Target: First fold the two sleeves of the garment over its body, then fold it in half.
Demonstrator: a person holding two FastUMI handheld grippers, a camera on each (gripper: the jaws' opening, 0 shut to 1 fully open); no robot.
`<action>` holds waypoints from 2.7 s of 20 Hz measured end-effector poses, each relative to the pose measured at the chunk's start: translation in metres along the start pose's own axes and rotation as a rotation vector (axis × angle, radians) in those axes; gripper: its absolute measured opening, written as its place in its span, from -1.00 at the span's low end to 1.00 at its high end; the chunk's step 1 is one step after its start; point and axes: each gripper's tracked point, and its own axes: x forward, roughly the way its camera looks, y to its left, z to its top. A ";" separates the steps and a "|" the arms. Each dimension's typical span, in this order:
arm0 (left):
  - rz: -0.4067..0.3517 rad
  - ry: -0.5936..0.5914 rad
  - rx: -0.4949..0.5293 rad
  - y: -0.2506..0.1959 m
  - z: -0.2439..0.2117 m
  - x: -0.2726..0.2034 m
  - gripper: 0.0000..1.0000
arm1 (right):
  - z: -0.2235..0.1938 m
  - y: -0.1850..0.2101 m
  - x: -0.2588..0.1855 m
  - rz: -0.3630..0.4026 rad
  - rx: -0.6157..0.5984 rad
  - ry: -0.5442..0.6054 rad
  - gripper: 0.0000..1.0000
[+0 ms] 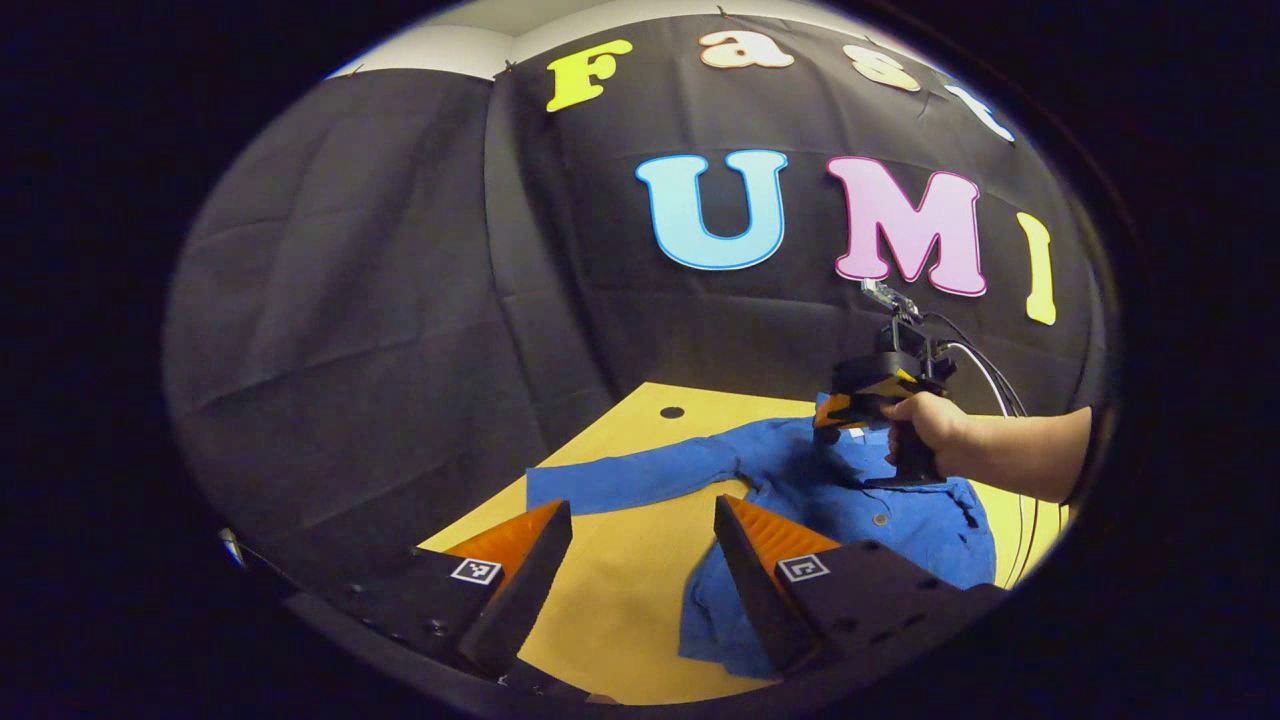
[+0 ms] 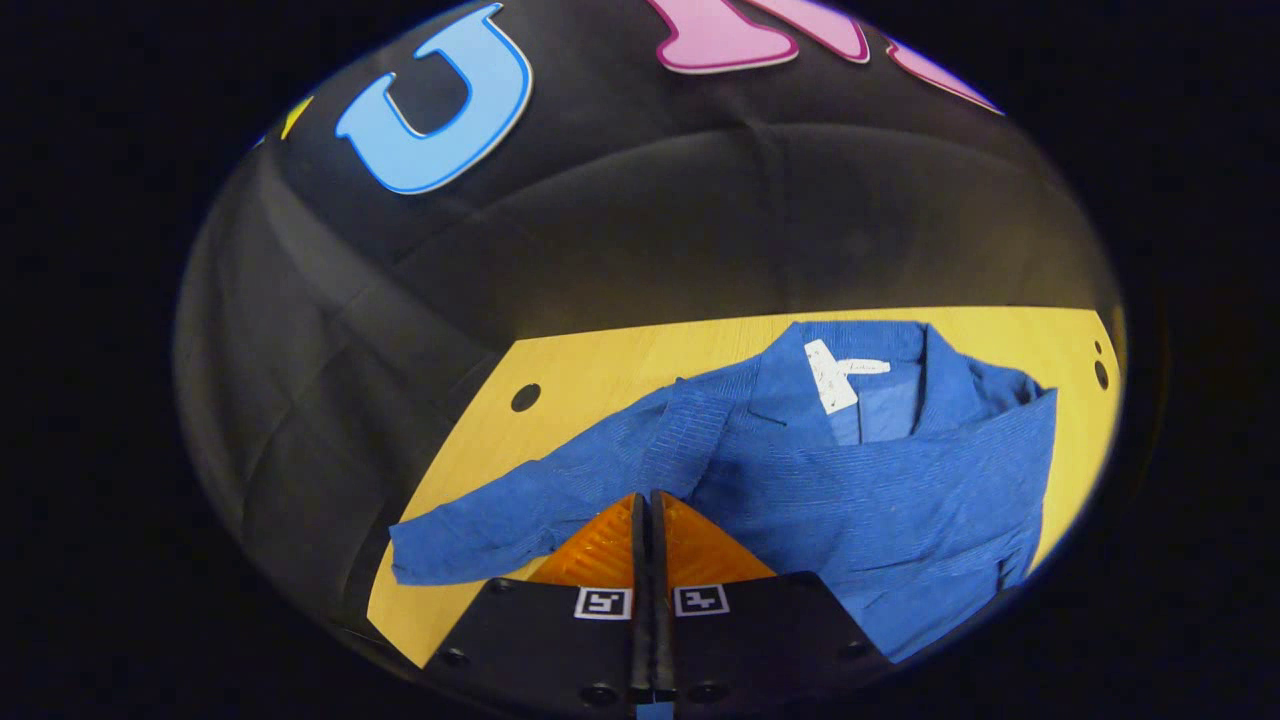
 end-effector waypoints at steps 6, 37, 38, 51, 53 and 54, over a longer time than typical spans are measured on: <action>0.020 0.038 -0.051 0.029 -0.021 0.033 0.67 | 0.002 -0.018 -0.005 -0.059 -0.020 -0.046 0.51; 0.052 0.480 -0.193 0.108 -0.120 0.314 -0.35 | -0.122 -0.116 -0.230 -0.101 -0.304 -0.094 0.96; 0.059 0.470 -0.206 0.108 -0.119 0.314 -0.70 | -0.125 -0.120 -0.229 -0.106 -0.299 -0.091 0.96; -0.027 0.301 -0.248 0.080 -0.032 0.291 -1.00 | -0.131 -0.164 -0.243 -0.136 -0.216 -0.084 0.96; -0.088 0.251 -0.239 0.043 0.002 0.285 -1.00 | -0.127 -0.173 -0.247 -0.150 -0.199 -0.094 0.96; -0.123 0.230 -0.236 0.017 0.017 0.283 -1.00 | -0.126 -0.179 -0.250 -0.160 -0.190 -0.101 0.96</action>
